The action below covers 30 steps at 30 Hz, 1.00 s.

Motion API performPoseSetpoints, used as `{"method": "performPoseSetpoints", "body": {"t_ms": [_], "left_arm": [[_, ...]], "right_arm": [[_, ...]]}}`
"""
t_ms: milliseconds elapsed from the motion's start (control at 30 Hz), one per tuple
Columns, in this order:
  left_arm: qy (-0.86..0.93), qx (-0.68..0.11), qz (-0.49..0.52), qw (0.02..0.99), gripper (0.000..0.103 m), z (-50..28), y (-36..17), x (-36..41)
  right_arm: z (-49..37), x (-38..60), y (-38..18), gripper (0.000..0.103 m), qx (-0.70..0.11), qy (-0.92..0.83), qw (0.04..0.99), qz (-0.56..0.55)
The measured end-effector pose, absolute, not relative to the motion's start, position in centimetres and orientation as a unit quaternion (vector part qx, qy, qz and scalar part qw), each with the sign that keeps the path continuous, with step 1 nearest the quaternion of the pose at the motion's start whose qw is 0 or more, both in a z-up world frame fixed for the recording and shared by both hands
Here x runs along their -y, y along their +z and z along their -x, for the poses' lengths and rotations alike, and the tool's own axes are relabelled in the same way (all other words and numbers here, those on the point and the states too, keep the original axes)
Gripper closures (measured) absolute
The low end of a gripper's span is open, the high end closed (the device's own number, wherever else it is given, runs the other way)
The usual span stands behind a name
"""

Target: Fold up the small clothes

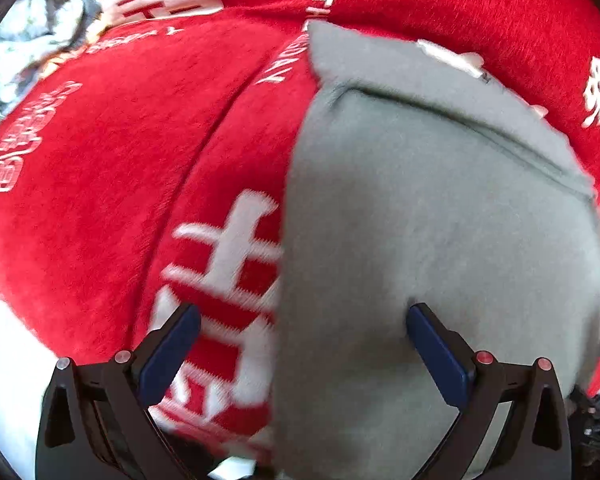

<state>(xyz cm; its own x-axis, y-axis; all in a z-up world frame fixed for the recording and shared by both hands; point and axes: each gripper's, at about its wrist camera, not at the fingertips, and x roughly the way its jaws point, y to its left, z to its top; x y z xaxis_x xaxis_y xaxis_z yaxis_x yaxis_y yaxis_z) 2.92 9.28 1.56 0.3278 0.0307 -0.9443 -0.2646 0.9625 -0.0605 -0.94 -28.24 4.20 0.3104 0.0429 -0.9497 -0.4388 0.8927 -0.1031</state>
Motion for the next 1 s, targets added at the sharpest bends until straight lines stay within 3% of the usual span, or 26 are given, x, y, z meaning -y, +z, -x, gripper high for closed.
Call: {"method": "performPoseSetpoints", "body": {"t_ms": [133,300,433,733,1000], "left_arm": [[0.067,-0.554,0.035,0.829,0.0,-0.6,3.6,-5.8],[-0.011,-0.532,-0.032,0.846,0.0,0.5,4.4,1.6],[-0.024,-0.564,-0.061,0.823,0.0,-0.3,2.1,4.9],[0.022,-0.613,0.019,0.79,0.0,1.8,1.7,1.8],[-0.005,-0.534,-0.035,0.845,0.0,2.4,5.1,6.8]], "right_arm": [[2.5,30.7,3.1,0.009,-0.613,0.126,0.758,0.18],[2.6,29.1,5.5,0.009,-0.552,0.123,0.803,0.19],[3.1,25.3,4.6,0.009,-0.532,0.185,0.802,0.2],[5.1,30.4,1.2,0.008,-0.601,0.108,0.743,0.274],[3.8,27.7,6.9,0.007,-0.521,0.159,0.813,0.207]]}}
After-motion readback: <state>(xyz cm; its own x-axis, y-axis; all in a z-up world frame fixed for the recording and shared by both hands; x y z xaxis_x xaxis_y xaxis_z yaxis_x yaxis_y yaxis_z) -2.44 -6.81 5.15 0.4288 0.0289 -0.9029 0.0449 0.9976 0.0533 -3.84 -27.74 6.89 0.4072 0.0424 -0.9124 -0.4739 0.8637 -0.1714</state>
